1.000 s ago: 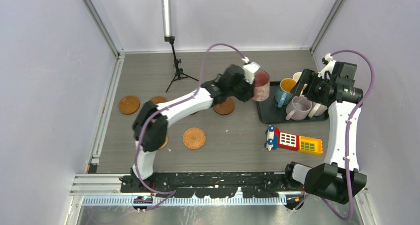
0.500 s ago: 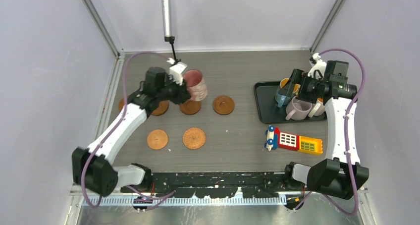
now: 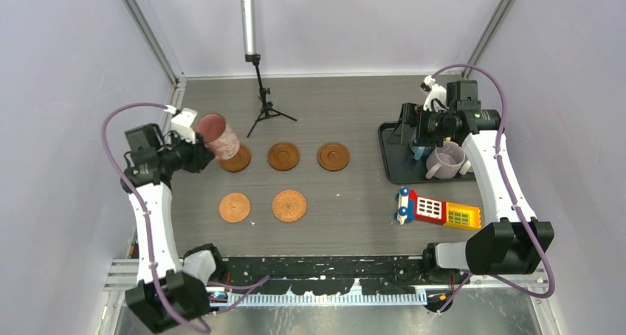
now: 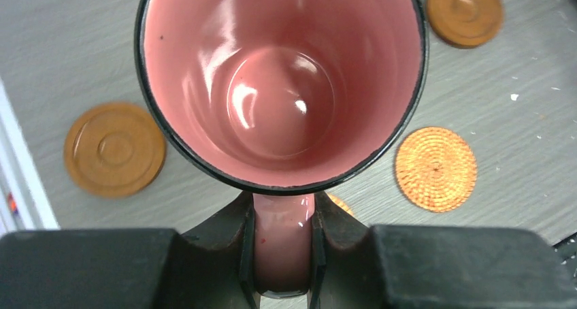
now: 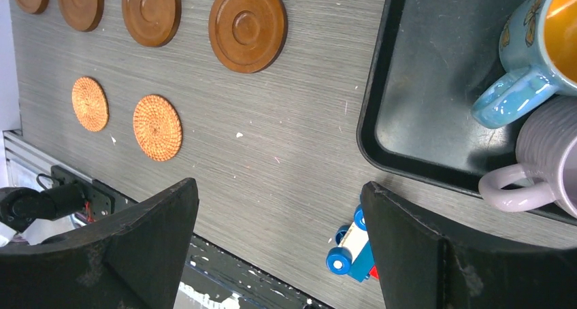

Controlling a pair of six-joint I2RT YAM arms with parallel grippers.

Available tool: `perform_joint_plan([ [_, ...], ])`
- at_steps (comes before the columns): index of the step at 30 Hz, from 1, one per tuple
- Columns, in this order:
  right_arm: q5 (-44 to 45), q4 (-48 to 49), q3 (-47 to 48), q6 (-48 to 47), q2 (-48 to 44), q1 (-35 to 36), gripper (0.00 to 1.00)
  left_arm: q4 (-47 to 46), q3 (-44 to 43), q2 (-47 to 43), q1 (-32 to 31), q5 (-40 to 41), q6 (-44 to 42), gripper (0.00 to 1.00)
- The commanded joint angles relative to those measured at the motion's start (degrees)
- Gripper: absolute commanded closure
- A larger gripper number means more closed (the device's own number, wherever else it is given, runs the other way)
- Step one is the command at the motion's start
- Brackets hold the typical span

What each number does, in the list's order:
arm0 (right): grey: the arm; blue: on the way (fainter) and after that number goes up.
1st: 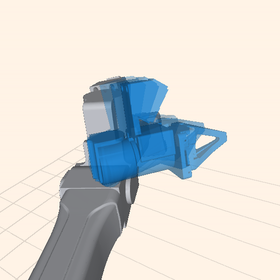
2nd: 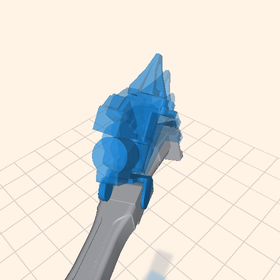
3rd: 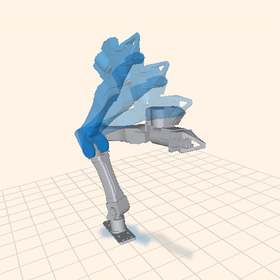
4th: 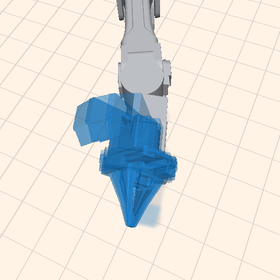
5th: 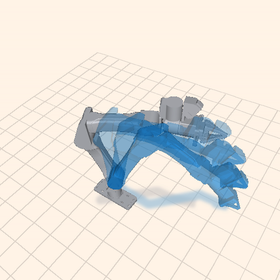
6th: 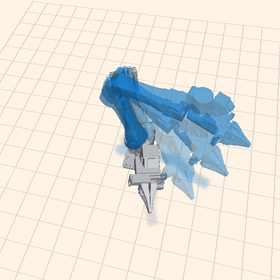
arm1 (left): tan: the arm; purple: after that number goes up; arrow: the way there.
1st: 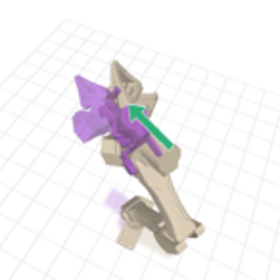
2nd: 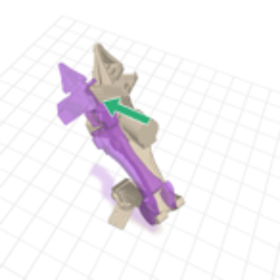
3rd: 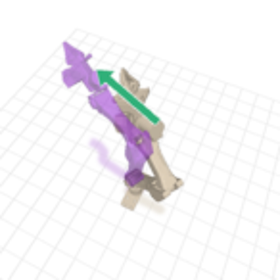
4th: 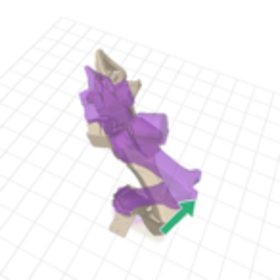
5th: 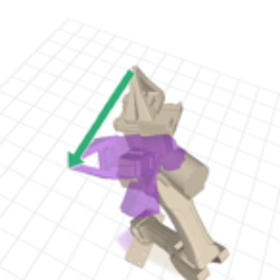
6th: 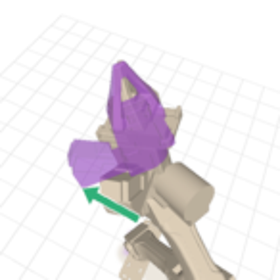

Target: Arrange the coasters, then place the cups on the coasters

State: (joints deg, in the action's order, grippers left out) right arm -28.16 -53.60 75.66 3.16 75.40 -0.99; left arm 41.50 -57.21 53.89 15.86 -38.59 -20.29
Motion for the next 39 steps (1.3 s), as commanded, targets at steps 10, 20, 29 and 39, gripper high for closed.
perform_joint_plan([
  [10,1.4,1.3,3.1,0.3,-0.1,1.0,0.07,-2.8,-10.3,21.3,21.8,-14.1,-24.2,1.0],
  [20,2.1,1.7,3.1,1.1,0.6,1.0,0.07,-11.2,-13.1,33.1,24.7,-13.9,-31.5,1.0],
  [29,4.6,1.6,2.0,1.1,-0.3,1.0,0.07,-15.3,-11.0,37.6,24.7,-12.0,-32.4,1.0],
  [39,5.6,1.5,0.9,1.1,-0.9,1.0,0.07,-16.5,-9.2,39.9,24.6,-11.4,-35.3,1.0],
])
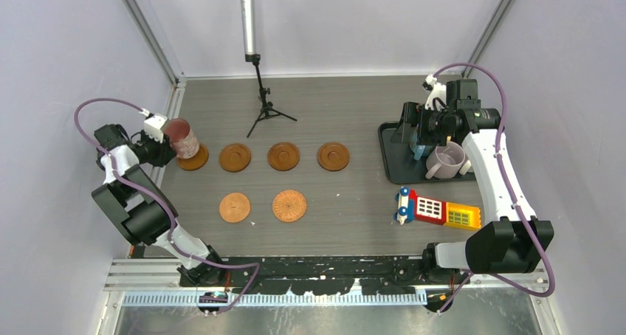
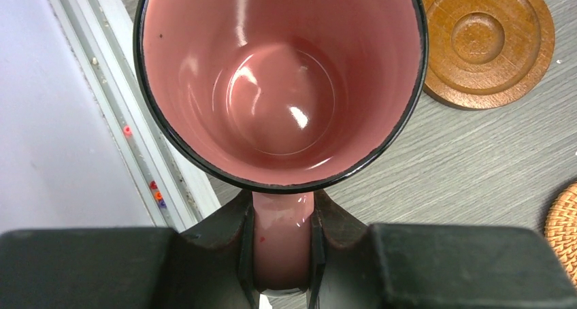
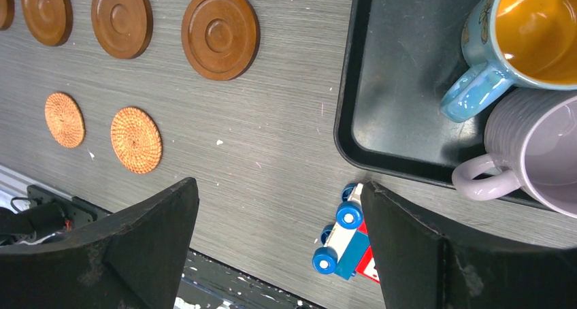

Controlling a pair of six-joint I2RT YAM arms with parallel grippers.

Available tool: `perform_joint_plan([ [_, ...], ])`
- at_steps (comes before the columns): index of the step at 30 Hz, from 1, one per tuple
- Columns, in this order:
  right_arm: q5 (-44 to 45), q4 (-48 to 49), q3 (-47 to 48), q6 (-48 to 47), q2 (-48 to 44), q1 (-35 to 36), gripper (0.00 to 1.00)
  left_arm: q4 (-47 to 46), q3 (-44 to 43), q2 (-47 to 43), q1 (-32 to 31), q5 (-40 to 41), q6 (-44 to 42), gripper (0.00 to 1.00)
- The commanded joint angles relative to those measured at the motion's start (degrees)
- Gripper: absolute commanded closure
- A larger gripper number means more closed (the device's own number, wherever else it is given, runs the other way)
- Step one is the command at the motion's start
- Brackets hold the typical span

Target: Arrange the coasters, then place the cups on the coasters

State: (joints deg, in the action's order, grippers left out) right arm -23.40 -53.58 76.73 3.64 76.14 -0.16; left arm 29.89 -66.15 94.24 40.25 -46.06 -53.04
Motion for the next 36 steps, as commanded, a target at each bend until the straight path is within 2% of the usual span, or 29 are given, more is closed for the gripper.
perform_joint_plan([
  [1,0.9,1.5,0.0,0.6,-1.5,0.2,0.07,-4.6,-0.2,-0.4,0.3,-4.0,-2.9,1.0],
  [36,1.4,1.7,-1.8,0.2,-2.0,0.2,0.07,0.1,0.5,1.4,0.0,-4.7,-5.7,1.0],
])
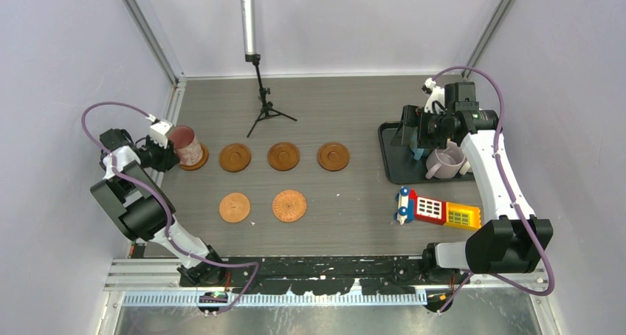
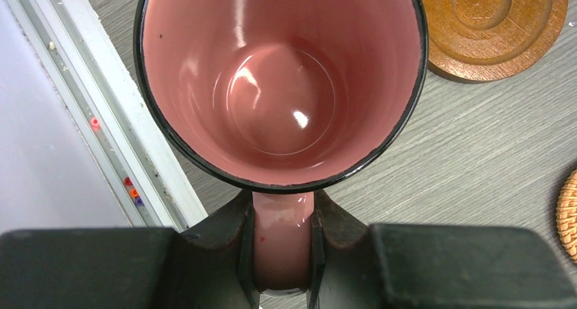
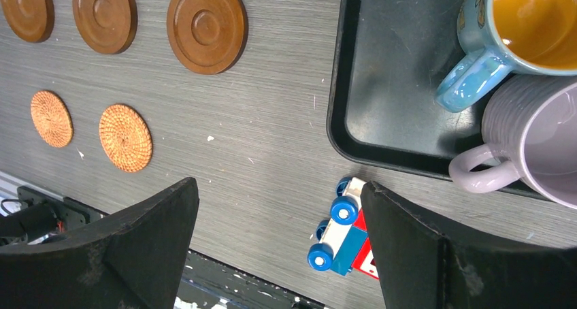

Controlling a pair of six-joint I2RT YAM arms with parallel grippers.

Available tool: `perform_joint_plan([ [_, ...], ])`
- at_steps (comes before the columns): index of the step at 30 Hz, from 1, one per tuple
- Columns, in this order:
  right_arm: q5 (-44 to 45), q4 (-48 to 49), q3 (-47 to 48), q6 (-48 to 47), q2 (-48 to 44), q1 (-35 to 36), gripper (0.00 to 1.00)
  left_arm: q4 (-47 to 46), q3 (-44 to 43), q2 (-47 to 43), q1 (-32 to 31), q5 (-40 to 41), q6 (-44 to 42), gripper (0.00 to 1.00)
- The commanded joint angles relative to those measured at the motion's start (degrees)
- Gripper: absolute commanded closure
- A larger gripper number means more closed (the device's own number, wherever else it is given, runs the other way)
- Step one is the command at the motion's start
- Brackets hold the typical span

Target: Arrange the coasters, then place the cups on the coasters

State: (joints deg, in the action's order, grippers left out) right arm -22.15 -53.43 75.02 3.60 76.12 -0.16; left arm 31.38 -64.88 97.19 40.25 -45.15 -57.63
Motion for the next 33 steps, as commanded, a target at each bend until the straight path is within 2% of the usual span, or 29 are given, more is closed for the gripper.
perform_joint_plan([
  [1,0.1,1.6,-0.2,0.4,-2.0,0.2,0.07,-1.6,-0.7,-1.6,-0.1,-5.3,-1.2,1.0],
  [4,0.0,1.7,-0.2,0.6,-2.1,0.2,0.07,-1.4,-0.8,-1.4,-0.2,-4.4,-1.6,0.98],
  [7,0.1,1.8,-0.2,0.5,-2.0,0.2,0.07,-0.1,-1.2,-0.8,-0.2,-4.1,-2.2,0.81],
  [8,0.1,1.8,-0.2,0.6,-2.0,0.2,0.07,0.2,-1.3,-0.6,-0.1,-4.0,-2.2,0.78],
  [11,0.3,1.8,-0.1,0.5,-1.9,0.2,0.07,1.5,-1.6,-0.6,-0.1,-3.9,-2.7,0.74],
  [17,0.3,2.2,-0.2,0.4,-2.0,0.2,0.07,7.0,-2.7,-1.2,-0.1,-3.6,-5.8,0.59],
  [25,0.5,1.6,-0.7,-0.1,-3.3,0.2,0.07,8.5,-2.2,-3.8,0.5,-0.8,-5.7,0.43],
  [28,1.2,0.8,-0.7,-1.1,-3.8,0.2,0.07,8.7,-3.5,-5.1,1.5,0.2,-3.8,0.4],
  [33,2.6,-0.7,-0.7,-2.4,-4.3,0.2,0.07,15.5,-9.4,-6.7,2.2,3.7,-2.4,0.38],
])
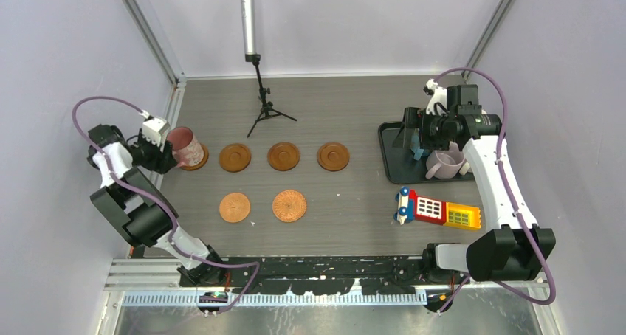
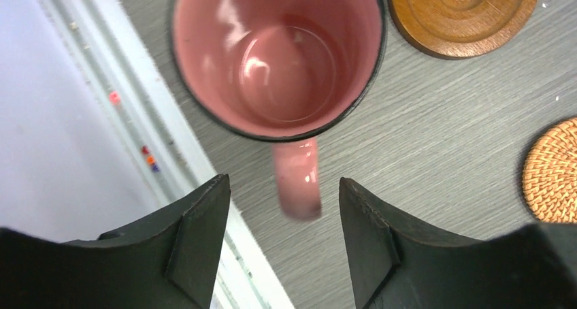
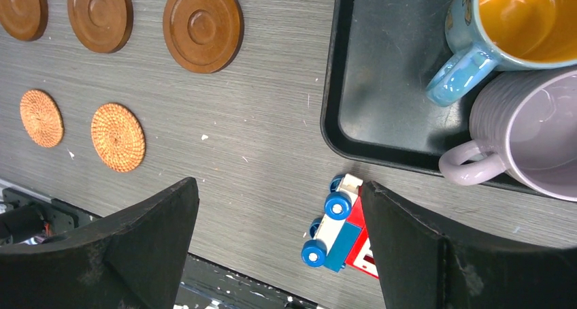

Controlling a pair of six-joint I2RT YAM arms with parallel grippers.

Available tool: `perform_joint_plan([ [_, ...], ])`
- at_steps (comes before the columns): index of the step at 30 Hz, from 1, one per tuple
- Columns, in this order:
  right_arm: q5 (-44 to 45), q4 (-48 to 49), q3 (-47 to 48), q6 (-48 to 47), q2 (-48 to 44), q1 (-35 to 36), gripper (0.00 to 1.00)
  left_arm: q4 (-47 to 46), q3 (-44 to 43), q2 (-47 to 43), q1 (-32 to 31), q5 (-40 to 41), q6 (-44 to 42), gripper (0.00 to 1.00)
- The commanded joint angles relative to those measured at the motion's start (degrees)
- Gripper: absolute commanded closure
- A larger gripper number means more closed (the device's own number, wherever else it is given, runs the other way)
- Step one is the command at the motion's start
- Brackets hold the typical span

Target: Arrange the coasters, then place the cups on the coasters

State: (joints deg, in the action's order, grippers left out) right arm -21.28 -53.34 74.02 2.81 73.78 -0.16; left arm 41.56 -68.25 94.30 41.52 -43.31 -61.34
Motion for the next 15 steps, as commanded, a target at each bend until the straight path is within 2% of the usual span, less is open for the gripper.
perform_joint_plan([
  [1,2.3,-1.0,0.3,-1.8,-2.0,0.2,0.07,7.0,-7.4,-4.3,0.9,2.1,1.9,0.38],
  [6,9.6,-1.4,0.4,1.3,-2.2,0.2,0.07,11.6,-13.7,-7.4,0.4,1.4,7.1,0.36],
  [9,15.8,-0.8,-0.2,4.3,-2.4,0.2,0.08,11.3,-15.6,-10.6,-1.8,2.5,11.9,0.29],
  [12,20.3,0.0,-1.9,6.5,-2.1,0.2,0.1,10.3,-16.0,-13.2,-6.1,5.8,16.7,0.25],
  [15,25.5,0.8,-2.8,6.9,-0.7,0.2,0.13,10.3,-16.6,-15.1,-13.0,10.4,20.9,0.23],
])
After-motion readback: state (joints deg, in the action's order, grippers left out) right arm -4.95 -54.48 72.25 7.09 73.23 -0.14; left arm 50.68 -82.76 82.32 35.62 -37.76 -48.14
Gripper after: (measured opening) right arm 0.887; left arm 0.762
